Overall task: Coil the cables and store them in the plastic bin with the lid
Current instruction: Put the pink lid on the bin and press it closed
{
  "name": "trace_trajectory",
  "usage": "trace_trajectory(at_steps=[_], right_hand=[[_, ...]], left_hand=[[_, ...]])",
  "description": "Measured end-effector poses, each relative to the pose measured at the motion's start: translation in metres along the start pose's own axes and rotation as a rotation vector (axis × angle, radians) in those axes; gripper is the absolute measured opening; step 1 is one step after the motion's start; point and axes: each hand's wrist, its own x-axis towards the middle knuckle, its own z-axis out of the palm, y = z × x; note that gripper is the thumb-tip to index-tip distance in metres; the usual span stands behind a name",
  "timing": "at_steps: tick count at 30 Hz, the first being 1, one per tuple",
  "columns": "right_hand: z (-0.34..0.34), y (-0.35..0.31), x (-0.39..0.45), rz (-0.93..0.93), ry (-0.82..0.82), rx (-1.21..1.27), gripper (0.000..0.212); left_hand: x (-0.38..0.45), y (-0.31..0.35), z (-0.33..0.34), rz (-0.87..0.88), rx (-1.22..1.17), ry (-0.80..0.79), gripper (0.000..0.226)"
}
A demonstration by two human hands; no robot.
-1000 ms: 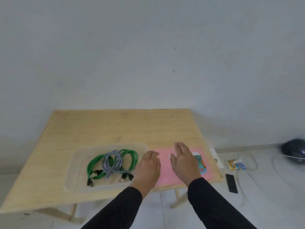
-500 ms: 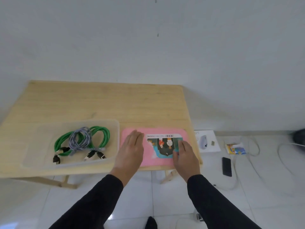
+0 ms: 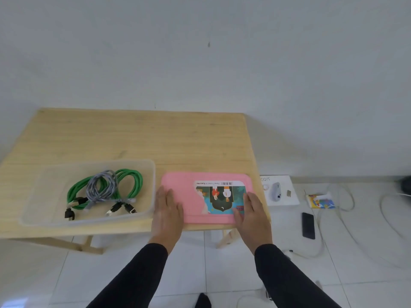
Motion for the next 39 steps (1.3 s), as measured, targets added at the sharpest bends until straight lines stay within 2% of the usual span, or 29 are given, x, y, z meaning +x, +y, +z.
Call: trace_trajectory(at_steps=[3,8,12,16,22,26,32,39], right_hand=[[-0.003,0.01,-0.005,0.069,-0.017,-0.01,0.054],[-0.005,0.02,-0.009,0.14,-0.041,0.016,0.055],[-0.006,0.024,-0.01,0.253,-0.025,0.115,0.053],[-0.015,0.028,-0.011,0.32,0.034,0.152,0.047],[-0.06,0.016,0.008,0.294,0.193,0.15,0.042],[-0.088,-0.018,0.021,0.224,0.269,0.142,0.041],[-0.066,-0.11,0.022,0.105,0.277,0.206,0.041],[0.008,-0.224,-0.01,0.03,0.147,0.254,0.043]], left_hand=[[-0.001,0.0,0.011,-0.009,-0.013,0.045,0.037],[-0.006,0.003,0.021,-0.005,0.01,0.075,0.047],[-0.012,0.009,0.02,0.044,-0.082,0.067,0.041],[-0.015,0.026,0.016,0.022,-0.236,0.094,0.046],[-0.007,0.06,-0.013,0.086,-0.321,0.11,0.048],[0.002,0.065,-0.052,0.113,-0.33,0.165,0.048],[0.005,0.002,-0.127,0.1,-0.297,0.276,0.048],[-0.017,-0.119,-0.197,0.012,-0.243,0.377,0.031]])
